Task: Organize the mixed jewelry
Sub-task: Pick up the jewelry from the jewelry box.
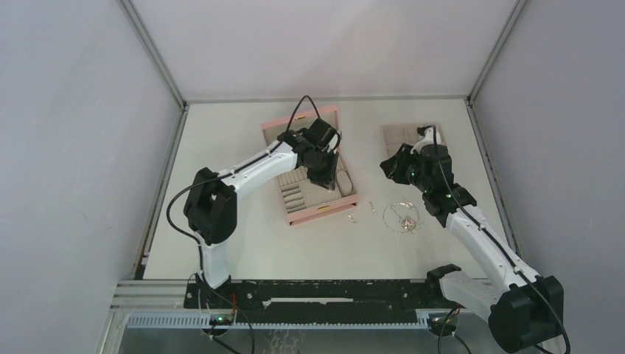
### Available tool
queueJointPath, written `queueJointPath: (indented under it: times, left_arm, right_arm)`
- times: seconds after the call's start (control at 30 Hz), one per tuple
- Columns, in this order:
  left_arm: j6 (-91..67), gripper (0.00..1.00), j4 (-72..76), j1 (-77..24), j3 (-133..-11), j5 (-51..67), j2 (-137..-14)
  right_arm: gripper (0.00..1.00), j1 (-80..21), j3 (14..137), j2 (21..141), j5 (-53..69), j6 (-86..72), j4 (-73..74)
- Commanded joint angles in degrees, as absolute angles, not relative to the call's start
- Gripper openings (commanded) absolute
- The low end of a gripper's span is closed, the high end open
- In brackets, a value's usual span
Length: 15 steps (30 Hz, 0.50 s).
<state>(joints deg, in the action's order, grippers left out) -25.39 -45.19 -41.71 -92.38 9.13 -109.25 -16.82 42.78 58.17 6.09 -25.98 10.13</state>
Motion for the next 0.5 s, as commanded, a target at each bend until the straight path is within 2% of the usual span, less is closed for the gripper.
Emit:
queueJointPath:
  times: [0.0,0.47]
  left_arm:
    - [-24.2,0.27,-47.26,-41.92,-95.1,10.99,-109.63]
    - [-24.02,0.23,-47.76,-41.95,-94.75,10.49,-110.21]
  right_arm:
    - [0.36,-16.35,42.98,58.35,6.68,-24.85,8.9]
    - [0.37,-16.2,42.97,58.71,7.12,-24.94,8.56]
